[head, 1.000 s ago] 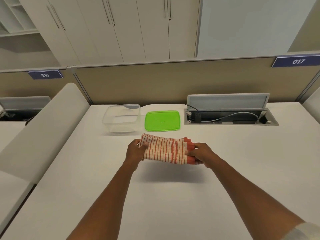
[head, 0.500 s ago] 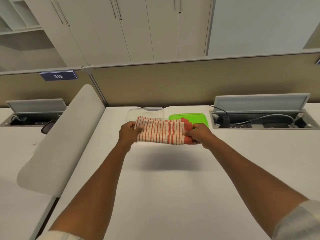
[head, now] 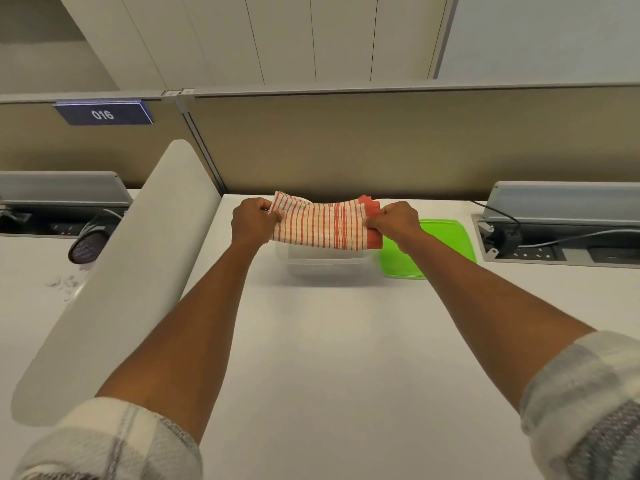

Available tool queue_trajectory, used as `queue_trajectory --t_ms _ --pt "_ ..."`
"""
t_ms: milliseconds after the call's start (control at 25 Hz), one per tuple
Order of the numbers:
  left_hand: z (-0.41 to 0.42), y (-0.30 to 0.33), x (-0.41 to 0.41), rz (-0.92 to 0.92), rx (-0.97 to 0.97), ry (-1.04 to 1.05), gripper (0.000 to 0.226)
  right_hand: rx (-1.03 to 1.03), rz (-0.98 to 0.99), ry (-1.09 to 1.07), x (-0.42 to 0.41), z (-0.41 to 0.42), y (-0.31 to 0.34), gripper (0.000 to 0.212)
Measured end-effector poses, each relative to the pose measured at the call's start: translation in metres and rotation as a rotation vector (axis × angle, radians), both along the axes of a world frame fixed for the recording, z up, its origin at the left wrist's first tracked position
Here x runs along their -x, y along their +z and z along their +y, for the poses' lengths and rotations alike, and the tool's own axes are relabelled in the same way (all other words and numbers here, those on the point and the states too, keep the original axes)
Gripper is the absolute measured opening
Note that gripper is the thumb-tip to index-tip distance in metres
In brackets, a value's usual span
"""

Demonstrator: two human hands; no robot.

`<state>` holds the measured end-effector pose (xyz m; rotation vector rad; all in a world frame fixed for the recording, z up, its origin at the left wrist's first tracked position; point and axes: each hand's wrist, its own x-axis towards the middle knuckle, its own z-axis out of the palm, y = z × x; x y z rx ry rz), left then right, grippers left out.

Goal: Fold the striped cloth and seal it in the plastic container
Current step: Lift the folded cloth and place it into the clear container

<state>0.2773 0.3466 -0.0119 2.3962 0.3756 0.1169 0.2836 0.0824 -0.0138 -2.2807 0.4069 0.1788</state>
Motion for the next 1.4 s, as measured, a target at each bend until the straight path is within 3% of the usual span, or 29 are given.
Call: queue_trajectory --t_ms 320,640,960,1400 --pt "-0.005 -0.034 -0.022 0.037 -0.315 -0.08 0.033 0.298 0.027 0.055 -0.022 0.027 -0.026 0.043" --pt "-0.016 -0.05 -0.029 -0.041 -0.711 -0.143 0.041 0.577 -0.035 0.119 -0.021 0.035 -0.041 0.04" --pt "-0.014 -0.066 -0.03 0.05 -0.72 -0.196 0.041 0.746 -0.05 0.183 -0.018 0.039 -0.049 0.034" --pt "-0.017 -0.065 -0.024 0.158 -0.651 -0.232 0.032 0.631 -0.076 0.157 -0.011 0.037 -0.058 0.027"
